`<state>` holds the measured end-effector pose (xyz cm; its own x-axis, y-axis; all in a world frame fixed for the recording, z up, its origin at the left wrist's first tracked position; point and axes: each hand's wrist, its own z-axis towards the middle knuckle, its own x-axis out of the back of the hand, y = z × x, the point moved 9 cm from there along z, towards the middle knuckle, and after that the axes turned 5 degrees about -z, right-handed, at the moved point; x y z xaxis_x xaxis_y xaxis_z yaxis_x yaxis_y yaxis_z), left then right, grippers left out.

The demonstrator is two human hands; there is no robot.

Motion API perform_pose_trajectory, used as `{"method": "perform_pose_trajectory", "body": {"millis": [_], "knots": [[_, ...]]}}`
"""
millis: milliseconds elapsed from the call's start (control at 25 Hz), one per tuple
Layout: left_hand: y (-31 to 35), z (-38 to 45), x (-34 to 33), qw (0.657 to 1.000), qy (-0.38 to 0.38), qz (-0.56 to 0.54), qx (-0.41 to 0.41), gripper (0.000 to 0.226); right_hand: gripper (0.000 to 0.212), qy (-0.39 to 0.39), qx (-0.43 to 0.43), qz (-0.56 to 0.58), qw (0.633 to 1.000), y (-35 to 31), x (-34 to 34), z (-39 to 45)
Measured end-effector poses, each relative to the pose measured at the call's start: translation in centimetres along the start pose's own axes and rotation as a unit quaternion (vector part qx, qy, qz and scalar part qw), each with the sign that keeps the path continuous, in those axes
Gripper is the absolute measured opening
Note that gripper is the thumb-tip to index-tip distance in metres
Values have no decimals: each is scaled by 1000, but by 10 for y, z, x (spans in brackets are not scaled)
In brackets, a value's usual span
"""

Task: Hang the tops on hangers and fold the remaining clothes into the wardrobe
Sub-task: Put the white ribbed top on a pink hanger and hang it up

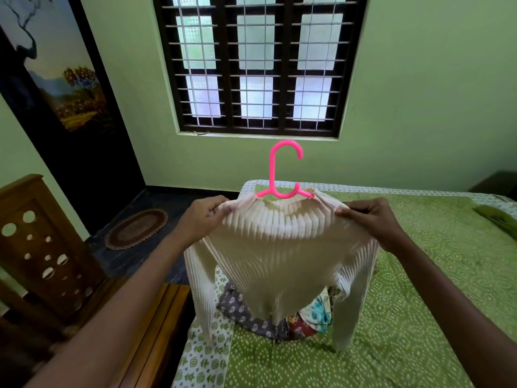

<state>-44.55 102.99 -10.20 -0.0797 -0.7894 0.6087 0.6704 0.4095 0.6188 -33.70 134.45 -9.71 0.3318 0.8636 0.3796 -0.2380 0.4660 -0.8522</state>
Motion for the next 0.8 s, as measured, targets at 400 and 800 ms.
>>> {"method": "perform_pose_trajectory", "body": {"millis": [400,800], "knots": [[7,-1,33,992,109,67,5,58,18,-102,24,-248,963,-1,14,18],[0,13,16,998,64,10,1,69,26,47,105,-336,935,-8,-1,21]]}}
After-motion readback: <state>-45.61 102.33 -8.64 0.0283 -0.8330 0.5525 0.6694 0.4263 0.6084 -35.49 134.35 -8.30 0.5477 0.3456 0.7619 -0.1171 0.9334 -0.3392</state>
